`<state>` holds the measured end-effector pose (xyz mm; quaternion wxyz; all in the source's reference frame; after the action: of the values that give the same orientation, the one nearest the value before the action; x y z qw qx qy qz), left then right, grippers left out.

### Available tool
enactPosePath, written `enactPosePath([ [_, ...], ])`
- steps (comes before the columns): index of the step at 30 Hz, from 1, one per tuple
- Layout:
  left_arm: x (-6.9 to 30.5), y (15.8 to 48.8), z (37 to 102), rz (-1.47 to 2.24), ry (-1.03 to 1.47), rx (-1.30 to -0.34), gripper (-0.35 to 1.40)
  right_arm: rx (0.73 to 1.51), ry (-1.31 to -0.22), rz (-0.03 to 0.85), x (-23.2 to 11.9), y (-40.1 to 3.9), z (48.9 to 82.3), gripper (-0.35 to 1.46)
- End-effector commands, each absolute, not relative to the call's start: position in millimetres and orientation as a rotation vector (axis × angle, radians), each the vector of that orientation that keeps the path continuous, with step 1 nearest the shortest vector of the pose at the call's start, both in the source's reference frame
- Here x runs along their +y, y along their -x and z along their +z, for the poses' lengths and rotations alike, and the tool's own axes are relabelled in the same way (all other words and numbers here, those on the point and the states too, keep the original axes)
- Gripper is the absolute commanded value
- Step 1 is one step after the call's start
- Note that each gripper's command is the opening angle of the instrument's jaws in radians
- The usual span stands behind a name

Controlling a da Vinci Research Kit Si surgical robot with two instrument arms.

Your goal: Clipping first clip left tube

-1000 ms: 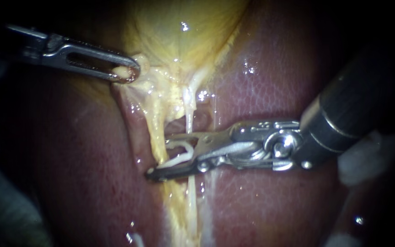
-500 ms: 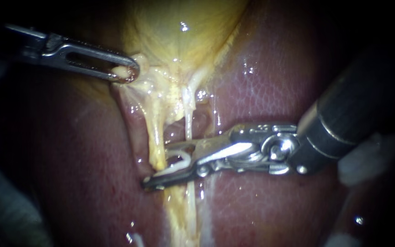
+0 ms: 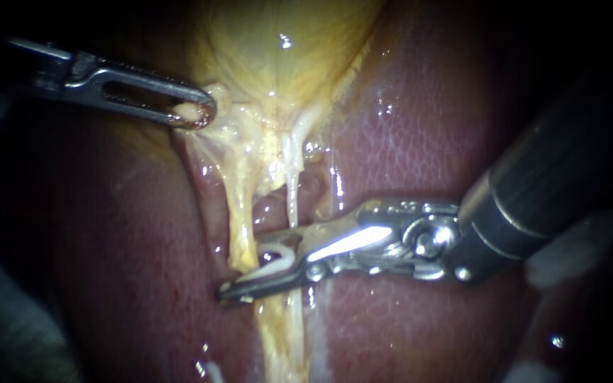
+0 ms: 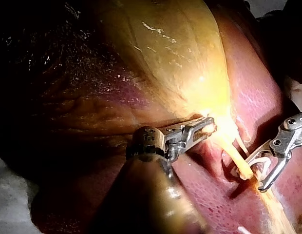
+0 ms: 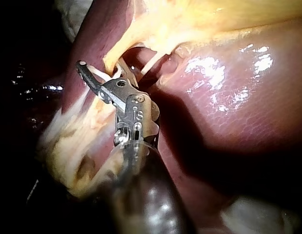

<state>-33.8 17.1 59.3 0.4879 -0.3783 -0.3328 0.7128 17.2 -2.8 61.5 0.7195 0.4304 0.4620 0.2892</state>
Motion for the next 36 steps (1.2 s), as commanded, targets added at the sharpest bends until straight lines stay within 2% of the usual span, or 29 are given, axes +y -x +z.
enactPosePath([
  [1, 17.1, 33.9, 59.3, 1.733, 0.920, -0.809, -0.35, 1.024, -0.968, 0.641, -2.8, -17.2, 61.7, 0.49],
  [9, 17.1, 33.9, 59.3, 1.733, 0.920, -0.809, -0.35, 1.066, -1.119, 0.637, -3.3, -17.0, 64.0, 0.50],
  [36, 17.1, 33.9, 59.3, 1.733, 0.920, -0.809, -0.35, 1.156, -1.181, 0.641, -4.1, -17.4, 64.1, 0.50],
])
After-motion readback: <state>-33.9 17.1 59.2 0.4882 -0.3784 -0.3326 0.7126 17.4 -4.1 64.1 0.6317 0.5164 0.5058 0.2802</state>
